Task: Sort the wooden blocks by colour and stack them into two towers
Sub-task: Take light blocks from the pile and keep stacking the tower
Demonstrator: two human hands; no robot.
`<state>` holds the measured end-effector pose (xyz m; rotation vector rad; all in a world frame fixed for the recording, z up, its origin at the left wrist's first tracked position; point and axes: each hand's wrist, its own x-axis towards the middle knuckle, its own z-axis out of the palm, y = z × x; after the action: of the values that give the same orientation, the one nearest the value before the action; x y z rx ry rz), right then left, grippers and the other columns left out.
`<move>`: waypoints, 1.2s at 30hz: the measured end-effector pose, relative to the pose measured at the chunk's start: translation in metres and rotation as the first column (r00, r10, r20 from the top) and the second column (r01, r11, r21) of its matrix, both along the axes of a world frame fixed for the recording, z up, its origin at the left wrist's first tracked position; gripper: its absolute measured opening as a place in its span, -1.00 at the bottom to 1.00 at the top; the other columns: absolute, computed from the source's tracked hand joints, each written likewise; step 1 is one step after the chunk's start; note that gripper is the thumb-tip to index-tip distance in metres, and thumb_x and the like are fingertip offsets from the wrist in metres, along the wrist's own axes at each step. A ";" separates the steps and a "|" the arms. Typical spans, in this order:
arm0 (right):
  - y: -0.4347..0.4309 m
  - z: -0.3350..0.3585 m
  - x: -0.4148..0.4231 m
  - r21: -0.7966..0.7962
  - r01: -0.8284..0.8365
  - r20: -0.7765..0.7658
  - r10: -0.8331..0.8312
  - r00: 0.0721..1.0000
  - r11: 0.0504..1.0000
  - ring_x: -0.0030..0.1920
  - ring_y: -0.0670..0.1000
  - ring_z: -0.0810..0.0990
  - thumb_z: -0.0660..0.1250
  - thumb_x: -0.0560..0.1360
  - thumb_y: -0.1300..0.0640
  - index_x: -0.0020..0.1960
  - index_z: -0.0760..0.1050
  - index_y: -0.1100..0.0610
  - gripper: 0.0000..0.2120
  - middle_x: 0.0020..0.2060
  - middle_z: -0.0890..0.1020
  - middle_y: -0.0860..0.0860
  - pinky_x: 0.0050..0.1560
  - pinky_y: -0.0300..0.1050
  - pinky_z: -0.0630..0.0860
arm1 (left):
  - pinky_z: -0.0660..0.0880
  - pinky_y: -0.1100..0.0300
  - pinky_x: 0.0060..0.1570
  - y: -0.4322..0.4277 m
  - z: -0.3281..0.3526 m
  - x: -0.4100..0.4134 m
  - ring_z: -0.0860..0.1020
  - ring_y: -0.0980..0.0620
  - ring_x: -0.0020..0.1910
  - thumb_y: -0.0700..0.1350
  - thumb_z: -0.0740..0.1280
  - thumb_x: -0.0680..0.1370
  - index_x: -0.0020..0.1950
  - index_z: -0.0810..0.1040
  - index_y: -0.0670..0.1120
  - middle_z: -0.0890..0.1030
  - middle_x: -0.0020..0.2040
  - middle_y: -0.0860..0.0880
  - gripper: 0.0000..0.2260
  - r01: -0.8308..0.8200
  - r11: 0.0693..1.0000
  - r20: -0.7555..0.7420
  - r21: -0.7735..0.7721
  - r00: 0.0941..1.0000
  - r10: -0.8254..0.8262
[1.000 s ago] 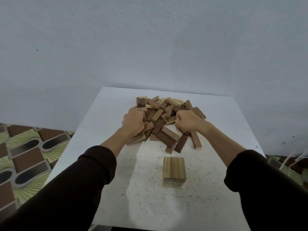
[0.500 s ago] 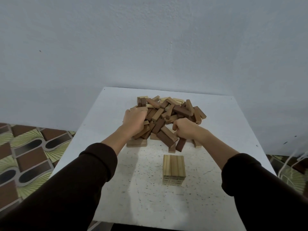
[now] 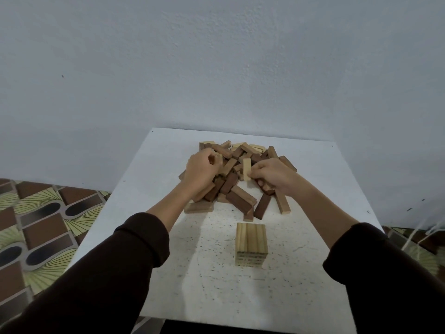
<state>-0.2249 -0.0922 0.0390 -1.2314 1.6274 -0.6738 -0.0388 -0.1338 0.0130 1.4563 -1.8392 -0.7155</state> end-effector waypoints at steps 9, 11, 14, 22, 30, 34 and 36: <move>0.015 0.025 0.047 -0.015 -0.037 0.162 0.039 0.986 0.999 -0.50 -0.09 0.39 0.37 0.49 0.25 -0.26 0.51 0.16 -0.84 -0.39 0.49 0.07 -0.50 -0.29 0.34 | 0.40 0.29 -0.40 0.039 0.005 0.000 0.44 0.14 -0.43 -0.16 0.23 0.61 0.02 0.51 -0.30 0.51 -0.31 -0.05 -0.81 0.104 0.942 -0.499 0.319 0.864 0.074; 0.021 0.029 0.057 -0.014 -0.036 0.146 0.038 0.988 0.999 -0.55 -0.12 0.39 0.36 0.50 0.26 -0.27 0.50 0.17 -0.83 -0.43 0.46 0.06 -0.55 -0.32 0.30 | 0.37 0.31 -0.39 0.050 0.007 0.011 0.41 0.15 -0.46 -0.20 0.21 0.61 -0.08 0.49 -0.24 0.48 -0.34 -0.03 -0.85 0.076 0.945 -0.551 0.319 0.826 0.119; 0.030 0.034 0.075 -0.020 -0.096 0.065 0.097 0.993 0.995 -0.54 -0.11 0.36 0.35 0.51 0.26 -0.28 0.48 0.20 -0.82 -0.46 0.41 0.06 -0.56 -0.32 0.26 | 0.30 0.37 -0.50 0.065 0.013 0.029 0.36 0.13 -0.48 -0.23 0.17 0.61 -0.21 0.43 -0.11 0.44 -0.37 0.00 -0.81 0.084 0.944 -0.586 0.318 0.800 0.126; 0.052 0.031 0.124 -0.032 -0.196 -0.078 0.193 0.978 0.980 -0.51 -0.05 0.29 0.25 0.51 0.33 -0.37 0.32 0.17 -0.70 -0.51 0.35 0.04 -0.56 -0.30 0.19 | 0.28 0.23 -0.35 0.089 0.002 0.070 0.34 0.12 -0.38 -0.20 0.10 0.64 -0.16 0.39 -0.10 0.39 -0.33 0.03 -0.81 0.080 0.940 -0.610 0.333 0.778 0.150; 0.080 -0.002 0.161 0.012 -0.183 -0.074 0.183 0.980 0.983 -0.34 0.01 0.37 0.20 0.53 0.26 -0.31 0.35 0.13 -0.77 -0.34 0.43 0.07 -0.42 -0.20 0.27 | 0.36 0.27 -0.33 0.108 -0.025 0.101 0.38 0.15 -0.39 -0.13 0.25 0.61 -0.03 0.51 -0.25 0.48 -0.29 -0.04 -0.82 0.083 0.963 -0.438 0.255 0.898 0.039; 0.091 -0.014 0.167 0.030 -0.180 0.076 0.177 0.981 0.983 -0.45 -0.18 0.38 0.12 0.56 0.32 -0.27 0.38 0.16 -0.75 -0.41 0.41 -0.05 -0.48 -0.38 0.27 | 0.35 0.28 -0.35 0.113 -0.039 0.110 0.39 0.14 -0.40 -0.16 0.35 0.55 -0.05 0.55 -0.30 0.50 -0.32 -0.05 -0.82 0.034 0.963 -0.402 0.267 0.912 0.079; 0.093 -0.027 0.169 0.040 -0.141 0.101 0.137 0.986 0.989 -0.36 -0.16 0.42 0.08 0.55 0.33 -0.03 0.41 0.23 -0.85 -0.29 0.43 -0.01 -0.40 -0.31 0.34 | 0.37 0.19 -0.29 0.111 -0.044 0.110 0.41 0.07 -0.35 -0.16 0.39 0.52 -0.16 0.54 -0.26 0.51 -0.32 -0.06 -0.84 -0.029 0.967 -0.329 0.255 0.937 0.115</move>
<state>-0.0555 0.0005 0.0125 -1.2461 1.4546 -0.5961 0.0714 -0.0231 -0.0315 1.4364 -1.4622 -1.1170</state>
